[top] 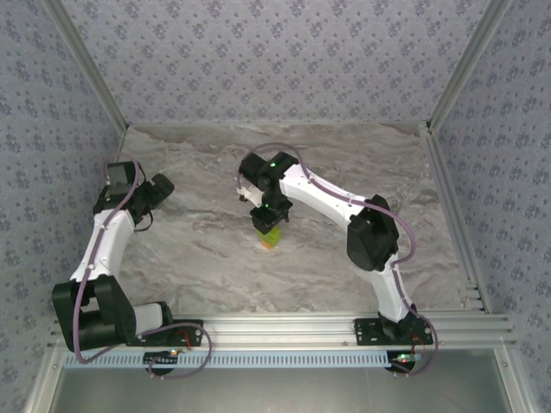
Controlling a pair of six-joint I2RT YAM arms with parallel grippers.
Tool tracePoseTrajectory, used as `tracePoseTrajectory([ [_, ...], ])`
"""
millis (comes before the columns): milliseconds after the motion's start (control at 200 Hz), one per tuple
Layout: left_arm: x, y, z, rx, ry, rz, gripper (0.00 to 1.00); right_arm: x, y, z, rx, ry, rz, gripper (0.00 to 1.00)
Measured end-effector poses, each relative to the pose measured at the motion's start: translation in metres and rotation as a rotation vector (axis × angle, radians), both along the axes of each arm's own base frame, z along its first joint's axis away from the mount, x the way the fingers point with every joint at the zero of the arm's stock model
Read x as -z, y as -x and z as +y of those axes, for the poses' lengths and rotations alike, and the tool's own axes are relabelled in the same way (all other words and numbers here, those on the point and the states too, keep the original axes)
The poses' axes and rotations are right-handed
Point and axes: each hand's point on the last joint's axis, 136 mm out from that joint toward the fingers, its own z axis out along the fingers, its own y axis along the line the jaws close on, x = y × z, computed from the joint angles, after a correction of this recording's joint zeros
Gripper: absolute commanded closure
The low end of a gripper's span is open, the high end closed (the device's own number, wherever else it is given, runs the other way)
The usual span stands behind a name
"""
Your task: Assemble a carrot with lego
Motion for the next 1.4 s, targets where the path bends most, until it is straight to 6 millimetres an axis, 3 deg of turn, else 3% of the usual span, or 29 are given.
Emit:
tracePoseTrajectory([
  [1399,0.0000,0.0000,-0.0001,0.000,0.000,0.000,0.05,0.0094,0.0077,0.0002,-0.095,0.054,-0.059,0.67],
])
